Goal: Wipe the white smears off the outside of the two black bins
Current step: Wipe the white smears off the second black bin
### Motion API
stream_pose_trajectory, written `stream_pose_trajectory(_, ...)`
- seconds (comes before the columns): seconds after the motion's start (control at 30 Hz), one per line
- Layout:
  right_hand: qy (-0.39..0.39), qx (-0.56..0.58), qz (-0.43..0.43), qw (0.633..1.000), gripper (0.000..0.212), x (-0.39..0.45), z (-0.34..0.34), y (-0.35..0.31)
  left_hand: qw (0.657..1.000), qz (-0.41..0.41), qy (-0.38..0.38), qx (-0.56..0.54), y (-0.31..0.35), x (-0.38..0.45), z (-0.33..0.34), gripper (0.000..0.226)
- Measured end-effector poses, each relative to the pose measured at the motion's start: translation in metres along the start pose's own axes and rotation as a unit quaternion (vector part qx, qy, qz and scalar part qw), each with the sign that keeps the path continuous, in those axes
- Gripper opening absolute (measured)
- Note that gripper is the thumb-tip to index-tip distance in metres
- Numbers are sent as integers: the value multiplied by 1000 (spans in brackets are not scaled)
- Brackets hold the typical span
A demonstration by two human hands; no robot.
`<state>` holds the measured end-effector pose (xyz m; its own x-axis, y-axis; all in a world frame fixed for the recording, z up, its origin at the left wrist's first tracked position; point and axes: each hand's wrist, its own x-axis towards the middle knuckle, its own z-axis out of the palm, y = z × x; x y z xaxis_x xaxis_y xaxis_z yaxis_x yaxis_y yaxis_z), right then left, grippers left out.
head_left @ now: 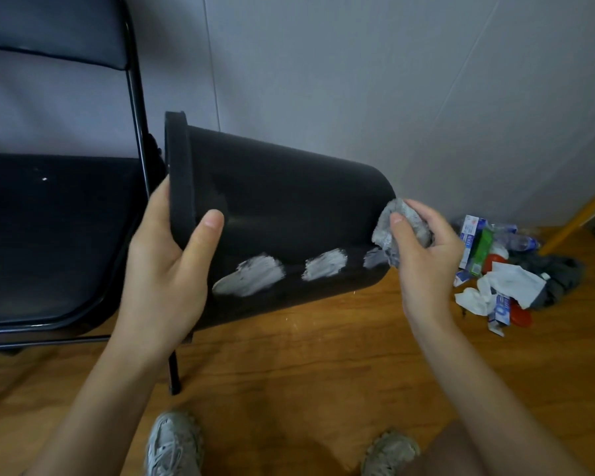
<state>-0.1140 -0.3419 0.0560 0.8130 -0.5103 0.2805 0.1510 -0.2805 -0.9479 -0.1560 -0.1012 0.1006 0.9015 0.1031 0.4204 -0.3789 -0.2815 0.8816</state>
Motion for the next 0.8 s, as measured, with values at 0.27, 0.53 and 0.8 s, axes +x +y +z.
stream_pose_trajectory(0.27, -59, -136, -325, 934, 32, -31, 27, 0, 997, -31, 61, -22, -3, -1, 7, 23)
stream_pose_trajectory(0.53, -163, -188, -571, 782, 17, -64, 47, -12, 995, -36, 91, -23, -2, 1, 3, 24)
stream_pose_trajectory(0.8, -150, -182, -561, 794, 15, -81, 60, -19, 995, -22, 97, 2, -4, 2, 7, 18)
